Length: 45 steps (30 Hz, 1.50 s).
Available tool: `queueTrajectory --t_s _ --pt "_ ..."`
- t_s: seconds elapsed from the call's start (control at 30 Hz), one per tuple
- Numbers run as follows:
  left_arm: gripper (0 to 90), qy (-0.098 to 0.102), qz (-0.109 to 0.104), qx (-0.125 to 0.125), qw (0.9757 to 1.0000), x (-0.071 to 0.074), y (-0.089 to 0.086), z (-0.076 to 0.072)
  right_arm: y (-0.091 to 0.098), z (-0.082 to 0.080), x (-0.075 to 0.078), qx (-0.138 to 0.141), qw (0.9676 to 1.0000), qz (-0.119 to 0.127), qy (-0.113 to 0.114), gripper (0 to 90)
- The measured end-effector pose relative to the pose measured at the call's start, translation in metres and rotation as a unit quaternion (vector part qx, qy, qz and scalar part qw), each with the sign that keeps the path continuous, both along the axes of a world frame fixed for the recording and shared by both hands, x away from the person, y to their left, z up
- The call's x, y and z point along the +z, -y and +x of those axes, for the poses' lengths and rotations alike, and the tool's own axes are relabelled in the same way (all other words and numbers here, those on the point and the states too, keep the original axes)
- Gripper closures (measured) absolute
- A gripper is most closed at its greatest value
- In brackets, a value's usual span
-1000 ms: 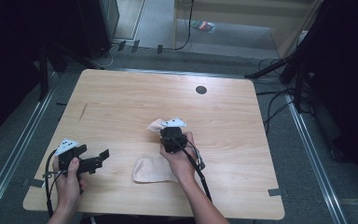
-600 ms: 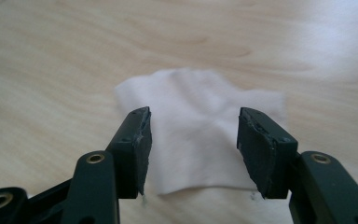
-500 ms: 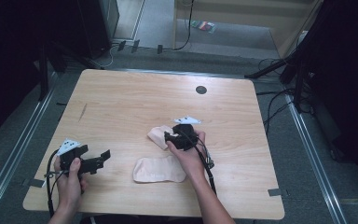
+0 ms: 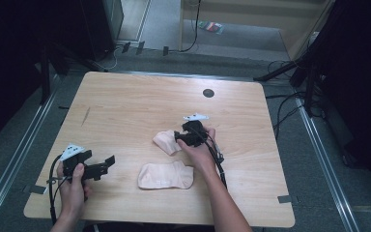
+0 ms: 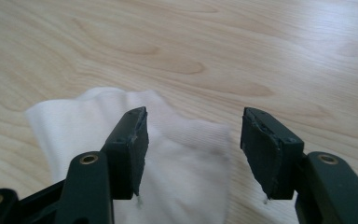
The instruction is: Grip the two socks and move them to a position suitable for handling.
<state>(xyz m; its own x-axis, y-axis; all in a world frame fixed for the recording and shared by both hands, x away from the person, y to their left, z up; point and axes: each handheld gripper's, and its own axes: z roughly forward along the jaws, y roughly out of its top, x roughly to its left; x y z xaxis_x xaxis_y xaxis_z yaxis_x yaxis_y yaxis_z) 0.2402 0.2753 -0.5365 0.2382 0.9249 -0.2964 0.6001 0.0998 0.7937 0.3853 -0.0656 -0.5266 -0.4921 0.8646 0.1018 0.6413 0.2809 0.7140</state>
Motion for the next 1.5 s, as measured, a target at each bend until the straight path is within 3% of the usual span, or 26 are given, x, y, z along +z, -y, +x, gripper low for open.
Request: queueTrajectory --t_s 0.3,0.37,0.53,0.6,0.7,0.73,0.8,0.93,1.03,1.13,1.27,1.37,1.43,1.5 --pt "0.0 -0.001 0.003 -0.006 1.0000 0.001 0.002 -0.001 -0.013 0.000 -0.010 0.013 0.9992 -0.039 0.001 45.1" --pt "0.0 -0.001 0.003 -0.005 1.0000 0.000 0.002 -0.001 -0.015 -0.003 -0.012 0.010 0.9979 -0.061 0.017 51.8" --pt "0.0 0.000 0.002 -0.006 1.0000 0.000 0.003 0.000 -0.017 -0.009 -0.013 0.001 0.9965 -0.076 0.035 80.3" --pt "0.0 -0.001 0.001 -0.008 1.0000 0.000 0.004 0.000 -0.018 -0.009 -0.012 -0.001 0.9959 -0.082 0.037 82.3" --pt "0.0 -0.001 0.003 -0.011 0.9999 0.000 0.007 0.000 -0.016 -0.007 -0.009 -0.013 0.9977 -0.064 0.020 83.8" --pt "0.0 -0.001 0.003 -0.016 0.9999 -0.001 0.010 0.001 -0.012 -0.008 -0.004 -0.020 0.9990 -0.038 0.014 83.8" --pt "0.0 -0.002 0.004 -0.019 0.9998 -0.001 0.012 0.001 -0.011 -0.008 -0.002 -0.022 0.9991 -0.033 0.016 83.8" --pt "0.0 -0.005 -0.004 -0.032 0.9995 -0.002 0.023 0.003 -0.010 -0.013 0.014 -0.029 0.9991 -0.002 0.030 83.6" --pt "0.0 -0.004 -0.006 -0.049 0.9988 0.000 0.034 0.004 -0.014 -0.015 0.023 -0.024 0.9993 0.022 0.016 83.6" --pt "0.0 -0.002 -0.007 -0.057 0.9983 0.002 0.041 0.005 -0.022 -0.020 0.033 -0.016 0.9992 0.028 0.023 83.6" --pt "0.0 -0.004 -0.017 -0.078 0.9968 0.005 0.065 0.012 -0.035 -0.027 0.049 -0.011 0.9988 0.035 0.032 83.7" --pt "0.0 -0.008 -0.007 -0.091 0.9958 0.006 0.076 0.018 -0.039 -0.029 0.054 -0.008 0.9987 0.038 0.033 83.8" --pt "0.0 -0.019 0.016 -0.101 0.9946 0.005 0.092 0.034 -0.047 -0.032 0.064 -0.006 0.9984 0.048 0.030 83.8" --pt "0.0 -0.020 0.015 -0.102 0.9944 0.006 0.100 0.044 -0.051 -0.033 0.068 -0.004 0.9984 0.049 0.028 83.8"
